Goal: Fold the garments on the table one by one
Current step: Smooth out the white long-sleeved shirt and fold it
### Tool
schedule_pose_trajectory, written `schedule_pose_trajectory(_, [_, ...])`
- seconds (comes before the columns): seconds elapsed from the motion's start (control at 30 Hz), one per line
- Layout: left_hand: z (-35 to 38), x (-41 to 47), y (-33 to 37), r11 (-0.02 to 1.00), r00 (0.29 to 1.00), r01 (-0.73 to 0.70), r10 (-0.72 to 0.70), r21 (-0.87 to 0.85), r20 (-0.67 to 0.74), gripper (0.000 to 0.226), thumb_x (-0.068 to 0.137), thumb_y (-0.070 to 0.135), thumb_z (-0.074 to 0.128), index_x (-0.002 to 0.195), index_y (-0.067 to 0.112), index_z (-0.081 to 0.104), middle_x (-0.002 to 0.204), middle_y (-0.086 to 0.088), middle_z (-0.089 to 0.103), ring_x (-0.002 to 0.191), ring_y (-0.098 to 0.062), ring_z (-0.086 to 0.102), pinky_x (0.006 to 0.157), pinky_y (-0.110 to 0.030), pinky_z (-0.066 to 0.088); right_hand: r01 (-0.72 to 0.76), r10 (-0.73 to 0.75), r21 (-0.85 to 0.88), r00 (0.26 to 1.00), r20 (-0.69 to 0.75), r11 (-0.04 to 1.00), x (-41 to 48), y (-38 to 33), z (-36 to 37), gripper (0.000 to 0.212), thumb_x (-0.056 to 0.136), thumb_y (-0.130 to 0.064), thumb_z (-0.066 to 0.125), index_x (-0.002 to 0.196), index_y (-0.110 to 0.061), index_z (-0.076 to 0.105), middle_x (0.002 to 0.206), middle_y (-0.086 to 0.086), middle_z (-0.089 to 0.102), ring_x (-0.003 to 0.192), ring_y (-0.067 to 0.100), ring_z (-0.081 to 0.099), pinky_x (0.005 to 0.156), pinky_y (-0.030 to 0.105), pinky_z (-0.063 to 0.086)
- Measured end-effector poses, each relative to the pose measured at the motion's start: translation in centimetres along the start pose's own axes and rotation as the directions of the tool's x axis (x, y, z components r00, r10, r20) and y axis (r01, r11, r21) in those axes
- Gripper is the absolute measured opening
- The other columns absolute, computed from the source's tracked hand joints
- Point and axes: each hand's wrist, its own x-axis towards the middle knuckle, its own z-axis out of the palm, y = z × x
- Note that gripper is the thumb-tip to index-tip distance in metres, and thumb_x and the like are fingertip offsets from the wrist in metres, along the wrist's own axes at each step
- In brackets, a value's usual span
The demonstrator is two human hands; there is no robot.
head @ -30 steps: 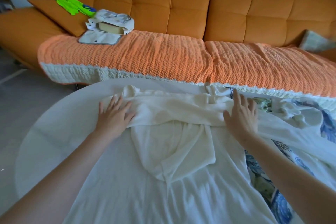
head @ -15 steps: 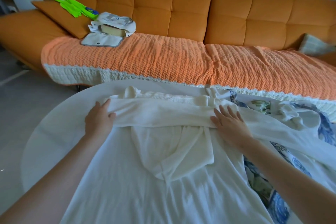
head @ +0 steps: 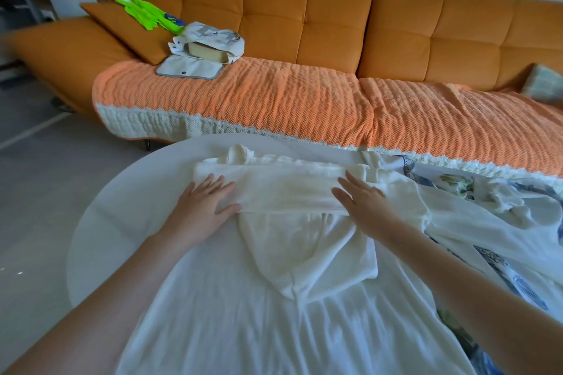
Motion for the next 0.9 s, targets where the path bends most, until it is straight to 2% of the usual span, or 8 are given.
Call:
schedule_pose_trajectory(0.13, [0.0,-2.5,-0.7,0.986,0.982,-0.163,0.160,-0.019,-0.099,0.066,0.081,0.061,0.030,0.135,0.028,0.049,0.144,0.006,0.043,0.135,-0.012,0.038,0.108,-0.027,0.030,0.101,-0.101,0.036,0.995,0.007,0.994,2.3,-4.3,0.2,0.047,0.102,-0.036,0.030,0.147,-0.022,0.029,0.156,-0.004,0.018,0.143,0.015,0.019,0.115,0.035,0.015])
schedule_pose_trajectory(0.2, [0.6,-3.0,-1.3,0.980,0.969,-0.196,0.200,0.042,-0.146,0.049,0.086,0.042,0.041,0.127,0.023,0.058,0.134,0.004,0.055,0.125,-0.016,0.051,0.100,-0.027,0.041,0.102,-0.103,0.056,0.995,0.011,0.993,3.2,-6.4,0.9,0.045,0.102,-0.029,0.032,0.146,-0.021,0.030,0.154,-0.001,0.026,0.140,0.019,0.027,0.112,0.034,0.020])
schedule_pose_trajectory(0.27, [0.9,-2.8,-1.6,0.965,0.937,-0.233,0.255,0.116,-0.238,0.035,0.081,0.022,0.058,0.114,0.018,0.068,0.116,0.000,0.068,0.105,-0.021,0.065,0.078,-0.033,0.055,0.078,-0.075,0.093,0.996,-0.044,0.993,4.4,-8.3,1.5,0.044,0.102,-0.025,0.034,0.145,-0.018,0.033,0.148,0.005,0.037,0.136,0.023,0.032,0.108,0.034,0.026])
schedule_pose_trajectory(0.43, [0.9,-2.6,-1.6,0.955,0.933,-0.214,0.263,0.208,-0.247,0.063,0.045,-0.009,0.086,0.101,0.017,0.072,0.098,-0.001,0.073,0.082,-0.020,0.072,0.052,-0.028,0.055,0.046,-0.031,0.126,0.993,-0.118,0.991,7.7,-11.1,2.6,0.038,0.098,-0.023,0.046,0.135,-0.014,0.047,0.127,0.006,0.056,0.124,0.026,0.033,0.101,0.034,0.027])
schedule_pose_trajectory(0.57, [1.2,-3.1,-2.1,0.950,0.914,-0.179,0.256,0.254,-0.313,0.066,0.049,-0.015,0.080,0.108,0.013,0.070,0.109,-0.006,0.070,0.097,-0.025,0.068,0.078,-0.040,0.055,0.012,0.021,0.128,0.968,-0.251,0.992,8.6,-11.4,3.5,0.024,0.095,-0.016,0.048,0.112,-0.011,0.064,0.109,0.007,0.060,0.111,0.027,0.036,0.095,0.031,0.026])
schedule_pose_trajectory(0.63, [1.5,-3.2,-2.8,0.958,0.925,-0.105,0.193,0.269,-0.327,0.068,0.051,-0.016,0.078,0.111,0.015,0.069,0.114,-0.006,0.068,0.104,-0.025,0.066,0.085,-0.038,0.052,0.041,-0.002,0.134,0.961,-0.277,0.990,8.5,-11.4,3.9,0.025,0.096,-0.018,0.047,0.114,-0.013,0.063,0.113,0.006,0.059,0.113,0.026,0.036,0.097,0.031,0.025])
schedule_pose_trajectory(0.77, [1.8,-3.6,-2.7,0.969,0.944,-0.043,0.119,0.242,-0.307,0.055,0.060,-0.015,0.074,0.107,0.014,0.069,0.111,-0.009,0.069,0.107,-0.030,0.064,0.086,-0.049,0.049,0.110,-0.099,0.045,0.977,-0.190,0.993,6.8,-10.4,4.5,0.049,0.100,-0.031,0.038,0.146,-0.020,0.028,0.154,0.005,0.023,0.143,0.024,0.012,0.116,0.035,0.004])
schedule_pose_trajectory(0.9, [0.8,-3.5,-1.1,0.977,0.941,-0.055,0.120,0.207,-0.315,0.046,0.083,0.014,0.036,0.120,0.014,0.062,0.124,-0.009,0.062,0.125,-0.030,0.051,0.102,-0.050,0.031,0.192,-0.195,-0.034,0.963,-0.186,0.981,2.9,-7.8,3.0,0.057,0.100,-0.046,0.019,0.151,-0.025,0.004,0.157,-0.005,-0.010,0.144,0.017,-0.015,0.117,0.036,-0.011])
